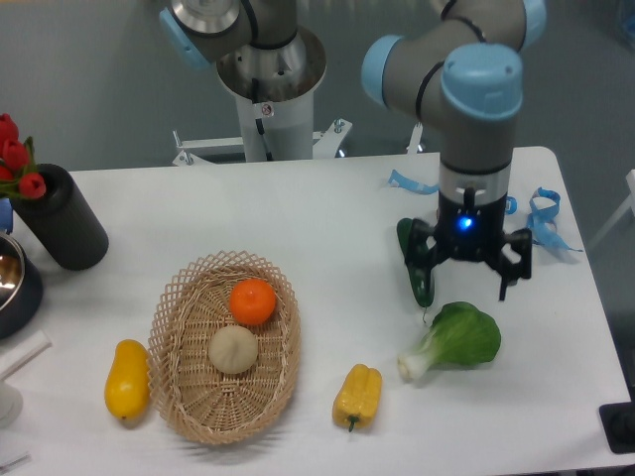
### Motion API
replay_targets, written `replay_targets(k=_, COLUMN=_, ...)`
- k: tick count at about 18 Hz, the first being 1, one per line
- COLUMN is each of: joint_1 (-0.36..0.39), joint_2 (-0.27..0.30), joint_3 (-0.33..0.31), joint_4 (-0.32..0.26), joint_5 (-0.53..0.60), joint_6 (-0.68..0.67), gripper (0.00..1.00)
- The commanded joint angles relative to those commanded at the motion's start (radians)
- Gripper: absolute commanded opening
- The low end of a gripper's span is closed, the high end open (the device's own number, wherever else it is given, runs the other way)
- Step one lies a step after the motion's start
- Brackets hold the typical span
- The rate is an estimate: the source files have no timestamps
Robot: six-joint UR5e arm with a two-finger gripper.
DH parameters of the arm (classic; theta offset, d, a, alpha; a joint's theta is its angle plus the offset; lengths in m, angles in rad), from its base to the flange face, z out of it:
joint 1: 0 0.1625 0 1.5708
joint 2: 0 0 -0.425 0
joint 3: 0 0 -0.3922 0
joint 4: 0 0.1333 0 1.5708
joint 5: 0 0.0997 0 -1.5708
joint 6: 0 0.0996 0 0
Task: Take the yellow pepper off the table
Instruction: 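Move the open gripper across the table toward the yellow bell pepper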
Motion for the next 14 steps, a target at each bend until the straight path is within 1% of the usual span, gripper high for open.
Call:
replay_targets(k=4, joint_1=-0.025, joint_2=-0.041, joint_3=-0.002, joint_4=0.008, joint_5=-0.003, joint_6=0.000, gripper=1.00)
replay_targets(k=5, joint_1=-0.031, joint_2=-0.054, joint_3=-0.002, joint_4=0.008, joint_5=-0.017, joint_6=0.000, gripper=1.00)
replay_targets(k=6, joint_1=-0.032, joint_2=-0.069, joint_3=-0.002, joint_4=0.008, joint_5=-0.076, joint_6=0.003, gripper=1.00)
replay_targets(k=7, joint_1=-0.034, joint_2=-0.081, joint_3=-0.002, joint_4=0.008, joint_5=-0.095, joint_6=0.006, gripper=1.00)
replay_targets(k=9, joint_1=-0.040, joint_2=-0.088, joint_3=-0.008, joint_4=0.008, joint_5=-0.097, joint_6=0.008, gripper=1.00)
replay_targets(k=11, joint_1=-0.060, joint_2=-0.101, joint_3=-0.009, joint_4=0.008, joint_5=-0.094, joint_6=0.008, gripper=1.00)
replay_targets(k=14, joint_1=-0.066, joint_2=-0.124, joint_3=-0.011, joint_4=0.009, joint_5=-0.095, joint_6=0.009, gripper=1.00)
